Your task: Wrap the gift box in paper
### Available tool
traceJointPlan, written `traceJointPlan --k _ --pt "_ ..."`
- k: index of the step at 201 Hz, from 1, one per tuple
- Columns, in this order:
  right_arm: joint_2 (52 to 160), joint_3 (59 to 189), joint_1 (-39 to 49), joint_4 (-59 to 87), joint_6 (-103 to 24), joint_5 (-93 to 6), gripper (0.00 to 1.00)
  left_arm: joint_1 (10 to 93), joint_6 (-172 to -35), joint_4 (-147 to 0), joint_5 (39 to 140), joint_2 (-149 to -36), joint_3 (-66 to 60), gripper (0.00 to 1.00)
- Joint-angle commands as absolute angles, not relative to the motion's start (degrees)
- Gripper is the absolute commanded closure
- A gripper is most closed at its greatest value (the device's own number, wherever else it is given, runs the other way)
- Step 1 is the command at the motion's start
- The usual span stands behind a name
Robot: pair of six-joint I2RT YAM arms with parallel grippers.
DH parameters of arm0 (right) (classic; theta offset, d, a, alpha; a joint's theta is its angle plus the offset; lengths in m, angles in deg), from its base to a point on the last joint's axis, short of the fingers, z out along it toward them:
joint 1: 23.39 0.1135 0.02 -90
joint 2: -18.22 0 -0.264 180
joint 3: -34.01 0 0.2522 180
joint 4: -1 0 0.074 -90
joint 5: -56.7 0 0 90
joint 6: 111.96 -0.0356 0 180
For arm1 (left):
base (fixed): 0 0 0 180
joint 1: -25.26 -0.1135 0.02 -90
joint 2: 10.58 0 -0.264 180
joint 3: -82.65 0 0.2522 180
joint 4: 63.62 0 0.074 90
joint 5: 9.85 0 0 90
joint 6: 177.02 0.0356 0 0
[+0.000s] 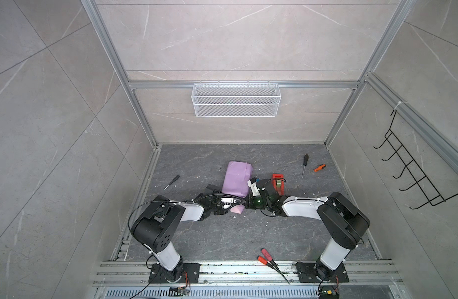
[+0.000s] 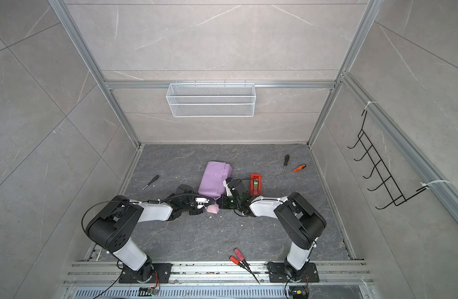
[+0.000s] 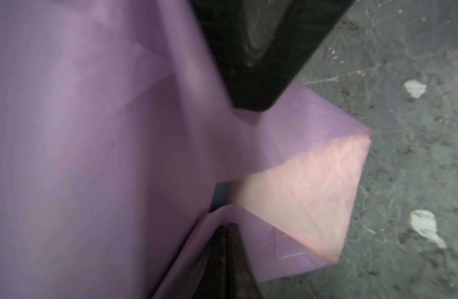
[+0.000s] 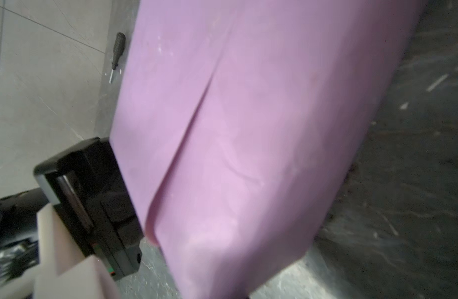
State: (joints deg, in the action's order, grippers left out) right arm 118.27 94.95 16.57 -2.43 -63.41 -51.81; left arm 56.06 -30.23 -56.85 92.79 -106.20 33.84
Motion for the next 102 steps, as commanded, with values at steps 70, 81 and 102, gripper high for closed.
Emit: traceJointPlan --k 70,81,102 --pt "123.1 89.4 17.8 -19.1 -67.9 -43.6 1.0 55.6 -31.5 -60.9 93.5 -107.3 32.9 0.98" --pt "123.0 89.4 17.8 -19.0 -68.1 -43.0 1.0 55.6 -31.6 -61.7 93.5 -107.2 32.5 0.98" --pt "124.4 89.3 18.0 -19.6 -68.2 -42.9 1.0 55.6 -30.9 -61.0 93.5 -107.8 32.4 0.98"
